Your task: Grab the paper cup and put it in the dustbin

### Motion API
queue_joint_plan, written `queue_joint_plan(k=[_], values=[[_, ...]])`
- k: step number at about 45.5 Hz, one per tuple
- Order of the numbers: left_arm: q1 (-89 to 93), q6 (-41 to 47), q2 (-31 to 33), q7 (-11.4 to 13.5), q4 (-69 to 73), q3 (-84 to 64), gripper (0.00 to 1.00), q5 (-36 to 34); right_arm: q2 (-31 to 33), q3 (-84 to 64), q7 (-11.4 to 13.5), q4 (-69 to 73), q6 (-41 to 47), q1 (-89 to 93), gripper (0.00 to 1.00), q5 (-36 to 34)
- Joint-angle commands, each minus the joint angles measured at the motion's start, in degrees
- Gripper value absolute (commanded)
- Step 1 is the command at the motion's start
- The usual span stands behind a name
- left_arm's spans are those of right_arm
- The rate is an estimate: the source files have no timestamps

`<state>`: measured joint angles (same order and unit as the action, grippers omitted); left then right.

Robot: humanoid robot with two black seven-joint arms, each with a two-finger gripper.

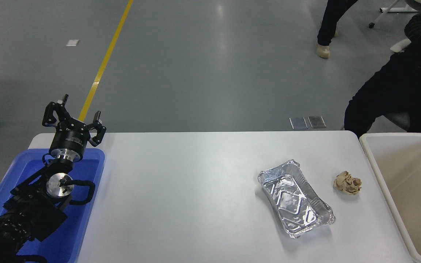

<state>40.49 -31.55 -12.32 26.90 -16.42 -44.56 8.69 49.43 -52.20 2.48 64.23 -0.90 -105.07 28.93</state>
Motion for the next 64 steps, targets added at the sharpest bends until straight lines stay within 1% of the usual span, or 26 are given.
queue_joint_plan(k=[1, 6, 11, 15, 22, 24, 28, 31, 38, 45, 51, 56, 61, 64], values=[[-0.06, -0.01, 0.01, 0.00, -0.01, 0.00, 0.99, 0.01, -6.26, -20.30, -1.51, 15.74, 0.02, -19.29, 1.00, 2.27], [-0.06, -0.01, 0.01, 0.00, -0.01, 0.00, 0.99, 0.01, -11.10, -24.62, -3.79, 18.47, 0.20, -21.93, 1.00, 2.18], [-0.06, -0.01, 0.01, 0.00, -0.01, 0.00, 0.99, 0.01, -13.48, -24.71, -4.06, 22.25, 0.46, -22.81, 1.00, 2.09], [-0.06, -0.01, 0.01, 0.00, -0.01, -0.09, 0.99, 0.01, -14.18, -24.27, -4.06, 26.29, 1.34, -24.56, 1.00, 2.09], [-0.06, -0.01, 0.01, 0.00, -0.01, 0.00, 0.99, 0.01, -14.36, -22.51, -4.15, 30.43, 8.54, -26.24, 1.00, 1.31], [-0.06, -0.01, 0.01, 0.00, -0.01, 0.00, 0.99, 0.01, -14.36, -22.16, -4.58, 31.04, 10.47, -26.41, 1.00, -0.27], [-0.06, -0.01, 0.01, 0.00, -0.01, 0.00, 0.99, 0.01, -14.54, -21.90, -6.43, 31.83, 15.22, -27.38, 1.00, -4.66], [-0.06, -0.01, 0.01, 0.00, -0.01, 0.00, 0.99, 0.01, -14.54, -20.76, -6.61, 31.84, 19.26, -28.70, 1.00, -7.04], [-0.06, -0.01, 0.01, 0.00, -0.01, 0.00, 0.99, 0.01, -14.62, -16.19, -6.96, 31.13, 27.26, -29.23, 1.00, -10.12], [-0.06, -0.01, 0.01, 0.00, -0.01, 0.00, 0.99, 0.01, -17.00, -16.18, -7.05, 30.34, 29.38, -27.38, 1.00, -12.58], [-0.06, -0.01, 0.01, 0.00, -0.01, 0.00, 0.99, 0.01, -18.40, -16.62, -7.05, 27.53, 29.47, -25.36, 1.00, -12.50], [-0.06, -0.01, 0.01, 0.00, -0.01, 0.00, 0.99, 0.01, -19.54, -18.81, -7.14, 24.90, 29.55, -23.26, 1.00, -11.09], [-0.06, -0.01, 0.01, 0.00, -0.01, 0.00, 0.99, 0.01, -20.86, -22.51, -7.14, 22.70, 29.29, -21.76, 1.00, -5.04], [-0.06, -0.01, 0.01, 0.00, -0.01, 0.00, 0.99, 0.01, -20.95, -23.48, -7.14, 22.34, 29.29, -21.41, 1.00, -3.18]])
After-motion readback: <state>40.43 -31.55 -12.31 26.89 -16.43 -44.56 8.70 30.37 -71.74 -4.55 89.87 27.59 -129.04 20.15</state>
